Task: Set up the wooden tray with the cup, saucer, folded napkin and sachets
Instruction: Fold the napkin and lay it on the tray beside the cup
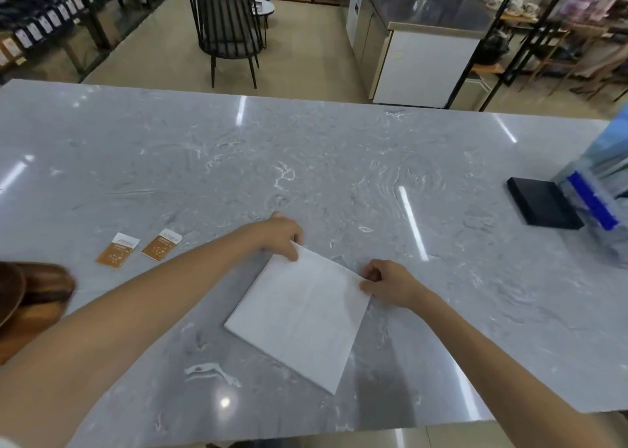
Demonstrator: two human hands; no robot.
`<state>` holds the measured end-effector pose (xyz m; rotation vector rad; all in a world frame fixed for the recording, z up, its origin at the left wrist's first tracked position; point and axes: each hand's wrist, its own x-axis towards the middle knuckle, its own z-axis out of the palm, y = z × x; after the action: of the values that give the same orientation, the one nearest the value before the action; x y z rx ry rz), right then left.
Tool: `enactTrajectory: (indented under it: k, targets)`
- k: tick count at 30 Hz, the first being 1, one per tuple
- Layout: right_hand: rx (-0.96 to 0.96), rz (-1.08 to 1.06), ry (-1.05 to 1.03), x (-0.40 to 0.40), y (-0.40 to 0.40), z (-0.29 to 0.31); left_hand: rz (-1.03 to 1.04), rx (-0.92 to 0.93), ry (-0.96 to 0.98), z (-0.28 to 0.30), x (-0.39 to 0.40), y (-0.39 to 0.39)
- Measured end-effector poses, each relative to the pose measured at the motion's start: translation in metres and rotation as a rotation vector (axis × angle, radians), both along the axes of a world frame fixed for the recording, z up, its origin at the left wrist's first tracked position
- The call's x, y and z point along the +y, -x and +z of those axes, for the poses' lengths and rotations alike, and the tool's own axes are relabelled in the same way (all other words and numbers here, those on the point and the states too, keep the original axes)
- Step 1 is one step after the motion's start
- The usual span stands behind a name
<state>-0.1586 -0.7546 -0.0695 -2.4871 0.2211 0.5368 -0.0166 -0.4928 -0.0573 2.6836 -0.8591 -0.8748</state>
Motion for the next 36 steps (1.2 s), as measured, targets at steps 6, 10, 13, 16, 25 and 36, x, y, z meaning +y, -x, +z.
enactTrajectory:
  k: [6, 10, 13, 16, 25, 36]
  targets:
    - [-0.068, -0.142, -0.207, -0.003, 0.008, 0.002, 0.044, 0.043, 0.200, -0.004, 0.018, -0.006]
    - [-0.086, -0.227, -0.359, -0.005, 0.011, 0.003, 0.091, 0.102, 0.327, 0.002, 0.033, -0.004]
    - [-0.112, -0.247, -0.386, -0.002, 0.005, 0.006, 0.126, 0.100, 0.374, 0.007, 0.044, -0.002]
    - [-0.151, -0.248, -0.422, 0.001, -0.008, 0.014, 0.140, 0.059, 0.416, 0.017, 0.053, -0.004]
    - [-0.287, -0.139, -0.433, 0.005, -0.051, 0.074, 0.223, -0.137, 0.497, 0.072, 0.077, -0.014]
    - [-0.567, -0.039, -0.434, 0.010, -0.060, 0.147, 0.338, -0.328, 0.674, 0.141, 0.097, 0.018]
